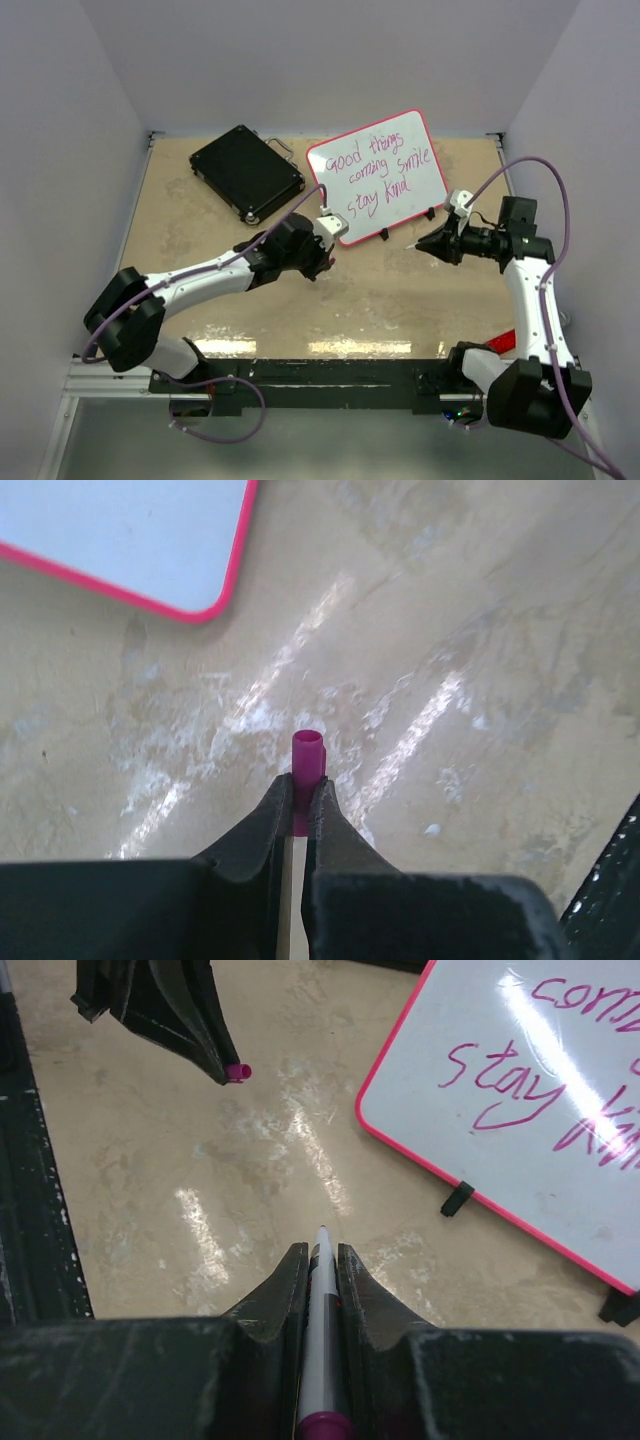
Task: Write a sentence on the whiteboard
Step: Pick up the pen cap from the center of the board, then insert the pen cap into the whiteboard marker.
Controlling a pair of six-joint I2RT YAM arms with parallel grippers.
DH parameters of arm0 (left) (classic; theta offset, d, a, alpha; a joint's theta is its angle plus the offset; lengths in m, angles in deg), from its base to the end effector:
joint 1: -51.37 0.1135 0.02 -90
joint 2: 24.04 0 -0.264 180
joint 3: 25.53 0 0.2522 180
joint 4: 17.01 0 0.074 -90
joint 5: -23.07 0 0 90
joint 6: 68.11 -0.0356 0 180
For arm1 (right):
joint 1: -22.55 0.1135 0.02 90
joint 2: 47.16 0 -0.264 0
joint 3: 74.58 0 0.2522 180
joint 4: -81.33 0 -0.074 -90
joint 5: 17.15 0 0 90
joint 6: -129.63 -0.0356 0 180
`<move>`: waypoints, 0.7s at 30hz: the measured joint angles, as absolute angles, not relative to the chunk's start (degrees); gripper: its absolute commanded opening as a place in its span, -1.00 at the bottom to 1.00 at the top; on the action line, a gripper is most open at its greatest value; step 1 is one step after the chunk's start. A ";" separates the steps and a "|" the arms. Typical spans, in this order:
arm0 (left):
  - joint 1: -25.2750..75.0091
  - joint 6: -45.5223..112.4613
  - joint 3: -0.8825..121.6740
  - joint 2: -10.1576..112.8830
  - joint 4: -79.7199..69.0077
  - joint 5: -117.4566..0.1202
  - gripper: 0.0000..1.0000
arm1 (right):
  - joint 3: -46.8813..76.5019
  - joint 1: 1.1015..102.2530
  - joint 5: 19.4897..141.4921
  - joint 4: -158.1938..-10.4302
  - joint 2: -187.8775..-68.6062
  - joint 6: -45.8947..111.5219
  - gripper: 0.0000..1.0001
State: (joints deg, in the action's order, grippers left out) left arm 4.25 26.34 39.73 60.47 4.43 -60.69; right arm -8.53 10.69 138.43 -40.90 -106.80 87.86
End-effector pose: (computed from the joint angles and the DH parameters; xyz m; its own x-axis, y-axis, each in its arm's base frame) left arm 0.2120 -0.2340 0.2218 -0.5032 0.4285 -0.7505 0.7477 0.6513 -0.1295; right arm 0.1951 -0.0079 0.3002 -0.1576 -0.2820 -0.9464 -0.8842 0.4671 0.0081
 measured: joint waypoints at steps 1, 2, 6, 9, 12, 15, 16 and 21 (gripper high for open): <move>4.10 25.73 38.92 59.42 1.98 -59.66 -1.00 | -7.94 10.93 139.02 -39.76 -108.42 88.82 -1.00; 3.93 25.24 38.01 58.48 -0.71 -58.48 -1.00 | -7.44 11.13 139.59 -38.95 -109.86 89.63 -1.00; 2.83 24.13 34.51 57.87 -11.31 -54.20 -1.00 | -4.55 13.60 142.13 -34.30 -115.96 94.17 -1.00; 2.16 23.76 32.43 58.28 -16.75 -51.57 -1.00 | -3.26 16.18 143.26 -32.33 -118.73 96.29 -1.00; 1.65 23.71 32.04 59.94 -21.80 -49.11 -1.00 | -2.70 18.82 143.72 -31.50 -120.52 97.52 -1.00; 1.28 23.74 32.06 61.93 -25.80 -47.36 -1.00 | -2.65 19.96 144.22 -31.15 -121.73 98.04 -1.00; 1.15 23.74 32.10 62.56 -26.61 -46.94 -1.00 | -2.65 20.14 144.31 -31.06 -122.05 98.22 -1.00; 0.54 23.71 33.13 66.41 -28.53 -45.41 -1.00 | -2.65 21.14 144.35 -30.95 -122.84 98.65 -1.00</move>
State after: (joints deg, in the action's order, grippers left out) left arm 0.54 23.71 33.13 66.41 -28.53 -45.41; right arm -2.65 21.14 144.35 -30.95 -122.84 98.65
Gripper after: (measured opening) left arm 0.060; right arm 0.141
